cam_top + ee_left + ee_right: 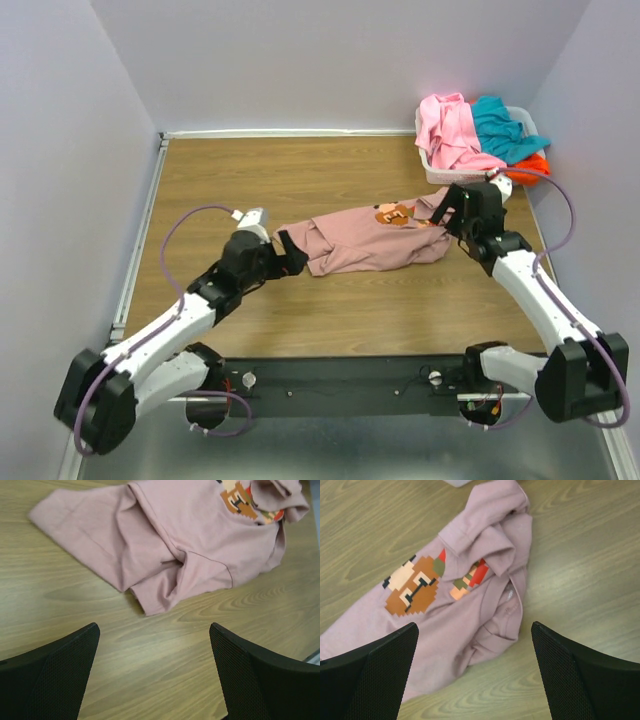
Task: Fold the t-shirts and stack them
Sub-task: Move the tshirt to the center of the board, then flatten the tshirt out
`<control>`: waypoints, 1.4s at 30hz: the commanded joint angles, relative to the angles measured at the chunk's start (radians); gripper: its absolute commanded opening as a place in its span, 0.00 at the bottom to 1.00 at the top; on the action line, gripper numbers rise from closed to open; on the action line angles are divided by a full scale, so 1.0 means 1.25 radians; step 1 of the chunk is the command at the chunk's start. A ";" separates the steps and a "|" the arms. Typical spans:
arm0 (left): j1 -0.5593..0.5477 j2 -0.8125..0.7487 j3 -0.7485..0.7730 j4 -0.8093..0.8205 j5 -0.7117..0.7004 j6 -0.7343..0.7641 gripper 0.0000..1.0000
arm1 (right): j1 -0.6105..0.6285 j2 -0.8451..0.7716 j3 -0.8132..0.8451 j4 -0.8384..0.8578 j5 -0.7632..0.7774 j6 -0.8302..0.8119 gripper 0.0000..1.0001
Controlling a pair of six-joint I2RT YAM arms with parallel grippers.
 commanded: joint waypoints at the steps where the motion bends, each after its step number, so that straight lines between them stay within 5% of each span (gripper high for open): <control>1: -0.103 0.136 0.085 0.076 -0.047 0.031 0.99 | 0.002 -0.073 -0.075 -0.011 0.010 0.010 1.00; 11: -0.156 0.486 0.290 0.078 -0.065 0.100 0.98 | 0.001 -0.190 -0.129 -0.014 -0.064 0.019 1.00; 22: -0.177 0.628 0.376 0.038 -0.096 0.116 0.86 | 0.001 -0.207 -0.138 -0.023 -0.060 0.006 1.00; 27: -0.182 0.650 0.405 0.029 -0.108 0.111 0.62 | 0.001 -0.207 -0.142 -0.024 -0.050 0.000 1.00; 29: -0.183 0.658 0.417 0.028 -0.112 0.118 0.40 | 0.001 -0.207 -0.143 -0.025 -0.047 -0.003 1.00; 30: -0.183 0.659 0.419 0.027 -0.113 0.118 0.12 | 0.001 -0.207 -0.143 -0.025 -0.047 -0.004 1.00; 31: -0.184 0.659 0.423 0.027 -0.122 0.117 0.00 | 0.001 -0.207 -0.143 -0.027 -0.047 -0.006 1.00; 36: -0.183 0.592 0.399 0.027 -0.169 0.098 0.00 | 0.002 -0.202 -0.144 -0.027 -0.046 -0.026 1.00; 42: -0.168 0.353 0.316 -0.066 -0.325 0.041 0.00 | 0.001 -0.170 -0.121 -0.025 -0.147 -0.065 1.00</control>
